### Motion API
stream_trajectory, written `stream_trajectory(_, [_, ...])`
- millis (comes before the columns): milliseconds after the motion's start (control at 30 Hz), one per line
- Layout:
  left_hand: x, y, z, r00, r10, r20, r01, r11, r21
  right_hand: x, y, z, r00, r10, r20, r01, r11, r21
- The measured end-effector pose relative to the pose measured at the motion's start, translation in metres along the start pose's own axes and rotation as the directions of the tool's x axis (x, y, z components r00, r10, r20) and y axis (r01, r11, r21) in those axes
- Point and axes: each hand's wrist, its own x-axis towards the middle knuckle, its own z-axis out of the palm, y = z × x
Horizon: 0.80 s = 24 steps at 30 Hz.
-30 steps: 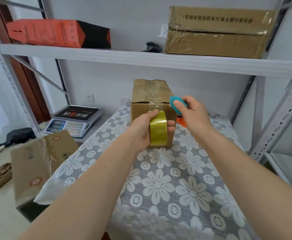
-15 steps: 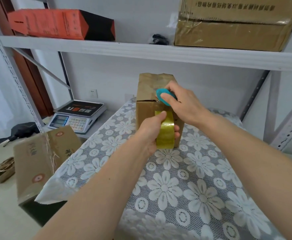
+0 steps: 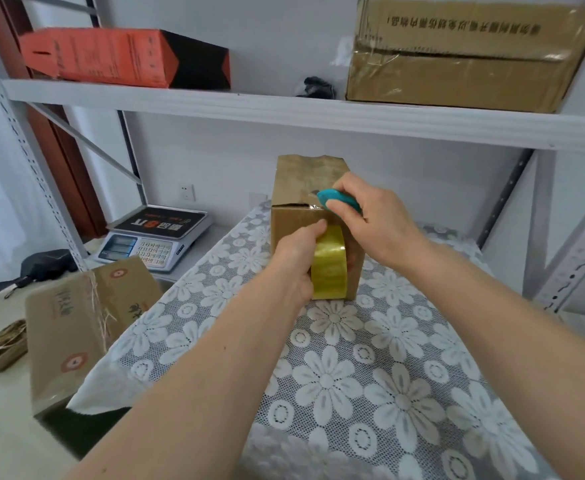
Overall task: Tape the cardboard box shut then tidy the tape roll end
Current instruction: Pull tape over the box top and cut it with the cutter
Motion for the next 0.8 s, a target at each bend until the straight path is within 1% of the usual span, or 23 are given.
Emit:
stream_trajectory(100, [0.000,-0.004,-0.006,0.998,0.040,-0.045,-0.041,0.999,-0.032,-0.004,0.003,-0.001,1.000,-0.005,-0.006,0.005,1.000,-0.007])
stream_trajectory(200, [0.002,-0.007,-0.009,0.987,0.084,-0.138,-0.080,0.996,0.032,-0.006,0.006,-0.003,1.000,0.002,-0.021,-0.002,1.000,-0.012])
stream_trajectory(267, [0.004,-0.006,-0.010,0.979,0.112,-0.169,-0.100,0.992,0.078,-0.005,0.007,-0.003,0.999,-0.001,-0.032,0.000,1.000,-0.030])
stream_trajectory(333, [0.004,0.000,-0.012,0.984,0.076,-0.161,-0.065,0.995,0.073,-0.004,0.008,-0.003,0.999,-0.017,-0.040,0.015,0.998,-0.062])
stream_trajectory(467, [0.002,0.012,-0.018,0.991,-0.129,-0.044,0.128,0.991,-0.022,0.000,0.011,-0.001,0.997,-0.072,0.001,0.072,0.989,-0.129])
stream_trajectory(533, [0.002,0.013,-0.022,0.981,-0.195,0.003,0.194,0.980,-0.044,0.001,0.013,0.001,0.995,-0.092,0.034,0.097,0.983,-0.156])
stream_trajectory(667, [0.001,0.013,-0.024,0.967,-0.251,0.044,0.253,0.966,-0.059,0.001,0.011,0.002,0.994,-0.096,0.055,0.106,0.975,-0.196])
stream_trajectory(800, [0.004,0.014,-0.021,0.971,-0.236,0.028,0.236,0.972,-0.013,0.004,0.009,0.000,0.991,-0.105,0.084,0.121,0.970,-0.210])
